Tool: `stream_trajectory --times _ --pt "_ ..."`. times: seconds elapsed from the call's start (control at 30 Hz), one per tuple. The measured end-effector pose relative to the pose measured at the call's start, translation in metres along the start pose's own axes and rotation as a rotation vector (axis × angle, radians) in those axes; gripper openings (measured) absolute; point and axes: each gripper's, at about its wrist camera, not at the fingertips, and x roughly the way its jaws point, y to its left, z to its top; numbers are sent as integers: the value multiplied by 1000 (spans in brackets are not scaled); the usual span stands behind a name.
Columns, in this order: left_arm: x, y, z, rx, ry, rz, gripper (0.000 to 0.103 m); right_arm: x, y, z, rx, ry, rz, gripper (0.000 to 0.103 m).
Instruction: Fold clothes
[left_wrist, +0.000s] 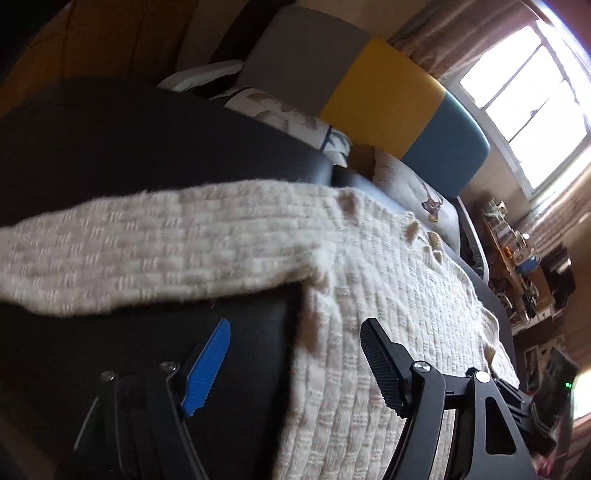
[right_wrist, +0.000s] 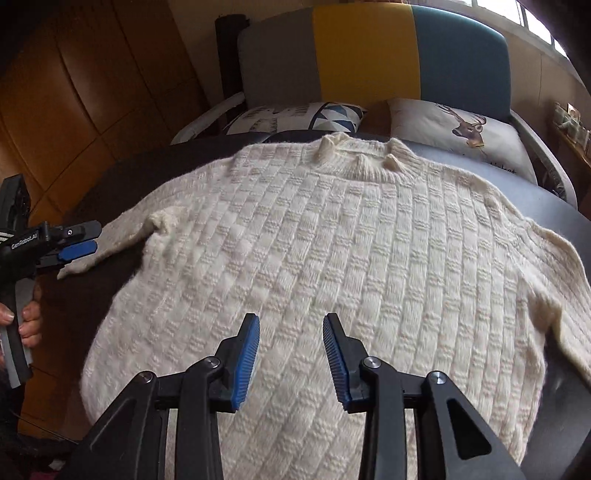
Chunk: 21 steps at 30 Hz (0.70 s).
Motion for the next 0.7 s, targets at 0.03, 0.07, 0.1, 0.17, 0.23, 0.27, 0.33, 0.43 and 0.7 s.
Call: stream_trajectory --times 0.03,0.07,0.1,0.17,0.23,0.27,0.33,0.43,0.7 --pt "6 -12 8 41 -1 -16 74 1 -6 6 11 -12 -7 36" --pt "15 -26 15 76 6 -31 74 1 -12 13 22 -22 -16 36" --pt "24 -40 22 107 13 -44 74 3 -20 19 34 -28 -27 36" --pt "50 -68 37 148 58 -116 74 8 -36 29 56 -34 -44 36" --pt "77 -94 54 160 125 -233 75 14 -54 37 91 -34 -42 36" --pt "92 -108 64 162 159 -295 76 17 -63 41 110 -36 -31 36" --pt "124 -137 83 175 199 -354 76 22 -78 47 130 -53 2 37" --pt "173 -177 113 182 251 -412 77 34 -97 52 151 -78 27 39" --pt "284 -220 148 170 415 -473 77 59 -143 37 285 -139 161 40"
